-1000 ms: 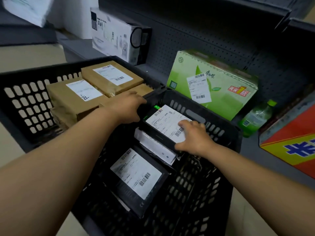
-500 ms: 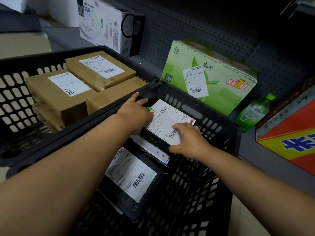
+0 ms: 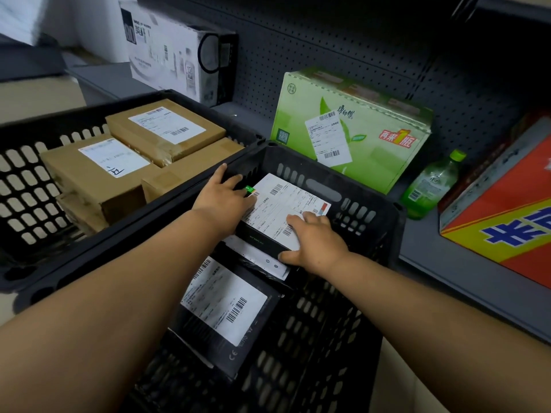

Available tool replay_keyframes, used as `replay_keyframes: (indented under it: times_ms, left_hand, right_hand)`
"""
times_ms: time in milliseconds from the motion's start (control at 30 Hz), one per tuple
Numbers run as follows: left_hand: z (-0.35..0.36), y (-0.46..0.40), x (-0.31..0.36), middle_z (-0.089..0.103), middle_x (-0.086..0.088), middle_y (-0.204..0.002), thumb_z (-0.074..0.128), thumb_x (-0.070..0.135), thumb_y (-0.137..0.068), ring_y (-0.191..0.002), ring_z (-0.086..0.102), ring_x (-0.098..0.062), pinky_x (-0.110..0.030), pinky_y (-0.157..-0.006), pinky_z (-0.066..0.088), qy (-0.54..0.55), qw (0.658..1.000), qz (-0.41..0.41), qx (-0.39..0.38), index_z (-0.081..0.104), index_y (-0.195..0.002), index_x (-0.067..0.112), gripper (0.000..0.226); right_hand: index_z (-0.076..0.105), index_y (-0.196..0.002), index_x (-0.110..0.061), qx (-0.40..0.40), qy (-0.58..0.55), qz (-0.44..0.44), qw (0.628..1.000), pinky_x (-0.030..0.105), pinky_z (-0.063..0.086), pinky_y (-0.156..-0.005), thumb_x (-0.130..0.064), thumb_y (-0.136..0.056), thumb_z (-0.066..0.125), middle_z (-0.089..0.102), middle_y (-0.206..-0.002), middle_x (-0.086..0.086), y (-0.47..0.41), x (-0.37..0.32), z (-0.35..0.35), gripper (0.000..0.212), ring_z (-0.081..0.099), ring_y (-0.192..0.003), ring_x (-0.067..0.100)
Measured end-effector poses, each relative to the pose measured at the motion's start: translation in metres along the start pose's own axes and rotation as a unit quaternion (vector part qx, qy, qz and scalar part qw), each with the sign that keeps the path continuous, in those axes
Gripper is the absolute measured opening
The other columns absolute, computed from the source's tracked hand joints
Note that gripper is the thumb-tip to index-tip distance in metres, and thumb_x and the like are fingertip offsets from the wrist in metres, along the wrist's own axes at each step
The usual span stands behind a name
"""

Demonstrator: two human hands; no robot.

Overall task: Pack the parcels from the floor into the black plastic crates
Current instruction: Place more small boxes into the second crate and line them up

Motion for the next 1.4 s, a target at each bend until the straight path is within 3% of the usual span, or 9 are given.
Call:
replay_keyframes:
  times_ms: [100, 167, 300, 467, 667, 900, 1100, 1300, 1400]
  left_hand:
    - [-0.005, 0.008, 0.007, 0.022, -0.002, -0.156, 0.062, 0.034, -0.085, -0.146, -0.004, -0.026, -0.058, -0.114, -0.008, 0.005, 1.0, -0.012, -0.011, 0.011, -0.15, 0.023, 0.084]
    - [-0.012, 0.011, 0.013, 0.013, -0.003, -0.158, 0.064, 0.028, -0.083, -0.145, -0.009, -0.026, -0.058, -0.113, -0.01, 0.018, 1.0, 0.003, -0.017, 0.002, -0.151, 0.023, 0.092]
    - [-0.053, 0.008, 0.039, 0.005, -0.004, -0.159, 0.061, 0.035, -0.085, -0.146, -0.008, -0.025, -0.056, -0.114, -0.007, 0.042, 0.998, 0.037, 0.023, -0.004, -0.151, 0.024, 0.093]
    - [-0.145, -0.001, 0.123, 0.021, 0.003, -0.156, 0.056, 0.044, -0.086, -0.144, 0.013, -0.02, -0.047, -0.116, 0.005, 0.094, 0.97, 0.131, 0.183, 0.012, -0.15, 0.028, 0.08]
    - [-0.217, 0.005, 0.274, 0.037, 0.001, -0.149, 0.06, 0.043, -0.08, -0.139, 0.028, -0.023, -0.045, -0.114, 0.012, 0.088, 0.913, 0.286, 0.276, 0.026, -0.147, 0.025, 0.077]
    - [-0.221, 0.028, 0.444, 0.028, 0.001, -0.152, 0.056, 0.041, -0.083, -0.142, 0.019, -0.02, -0.042, -0.116, 0.004, 0.046, 0.873, 0.431, 0.225, 0.019, -0.149, 0.025, 0.077]
    - [-0.191, 0.082, 0.562, 0.023, -0.002, -0.155, 0.058, 0.043, -0.085, -0.143, 0.015, -0.022, -0.044, -0.116, 0.001, 0.045, 0.835, 0.528, 0.148, 0.015, -0.15, 0.026, 0.08]
    - [-0.165, 0.161, 0.649, 0.034, 0.002, -0.151, 0.059, 0.061, -0.079, -0.138, 0.027, -0.02, -0.035, -0.112, 0.014, 0.211, 0.782, 0.586, 0.03, 0.028, -0.146, 0.026, 0.082]
    - [-0.149, 0.183, 0.67, 0.036, 0.0, -0.149, 0.06, 0.067, -0.074, -0.135, 0.031, -0.021, -0.034, -0.111, 0.018, 0.261, 0.789, 0.554, -0.046, 0.026, -0.147, 0.025, 0.091]
  right_hand:
    - [-0.002, -0.15, -0.031, -0.043, 0.011, 0.01, 0.999, 0.049, 0.021, -0.114, -0.056, -0.075, 0.069, -0.007, -0.159, 0.009, 0.009, 0.006, 0.001, 0.106, -0.006, -0.145, 0.03]
    - [-0.008, -0.15, -0.027, -0.014, 0.023, -0.004, 1.0, 0.047, 0.015, -0.117, -0.054, -0.076, 0.068, -0.008, -0.159, 0.01, 0.02, 0.01, -0.013, 0.11, -0.008, -0.145, 0.029]
    - [0.007, -0.151, -0.024, 0.105, 0.038, -0.043, 0.993, 0.043, 0.013, -0.115, -0.047, -0.083, 0.062, 0.008, -0.158, 0.006, 0.059, 0.032, -0.058, 0.09, 0.003, -0.145, 0.027]
    - [0.023, -0.148, -0.024, 0.213, 0.092, -0.031, 0.972, 0.038, 0.021, -0.11, -0.039, -0.083, 0.061, 0.027, -0.151, 0.003, 0.127, 0.107, -0.1, 0.077, 0.02, -0.138, 0.024]
    - [0.028, -0.147, -0.023, 0.184, 0.154, 0.051, 0.969, 0.039, 0.025, -0.107, -0.036, -0.082, 0.064, 0.032, -0.149, 0.003, 0.226, 0.236, -0.104, 0.076, 0.026, -0.135, 0.025]
    - [0.028, -0.147, -0.021, 0.093, 0.171, 0.173, 0.965, 0.036, 0.025, -0.105, -0.035, -0.085, 0.06, 0.037, -0.144, 0.004, 0.372, 0.376, -0.044, 0.071, 0.032, -0.131, 0.025]
    - [0.02, -0.147, -0.03, -0.034, 0.152, 0.23, 0.961, 0.035, 0.025, -0.11, -0.038, -0.088, 0.057, 0.031, -0.15, 0.0, 0.476, 0.427, 0.044, 0.07, 0.031, -0.134, 0.023]
    - [0.025, -0.146, -0.033, -0.119, 0.024, 0.245, 0.962, 0.031, 0.028, -0.11, -0.047, -0.087, 0.057, 0.033, -0.151, -0.004, 0.563, 0.429, 0.119, 0.068, 0.032, -0.135, 0.017]
    - [0.03, -0.145, -0.031, -0.139, -0.026, 0.243, 0.96, 0.027, 0.03, -0.107, -0.048, -0.086, 0.058, 0.037, -0.147, -0.004, 0.586, 0.42, 0.14, 0.067, 0.035, -0.132, 0.016]
Point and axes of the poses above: each hand's wrist, its own y-axis away from the middle knuckle, its own z-axis out of the palm, x = y × z, the point moved 6 cm from there along -y, towards the middle knuckle
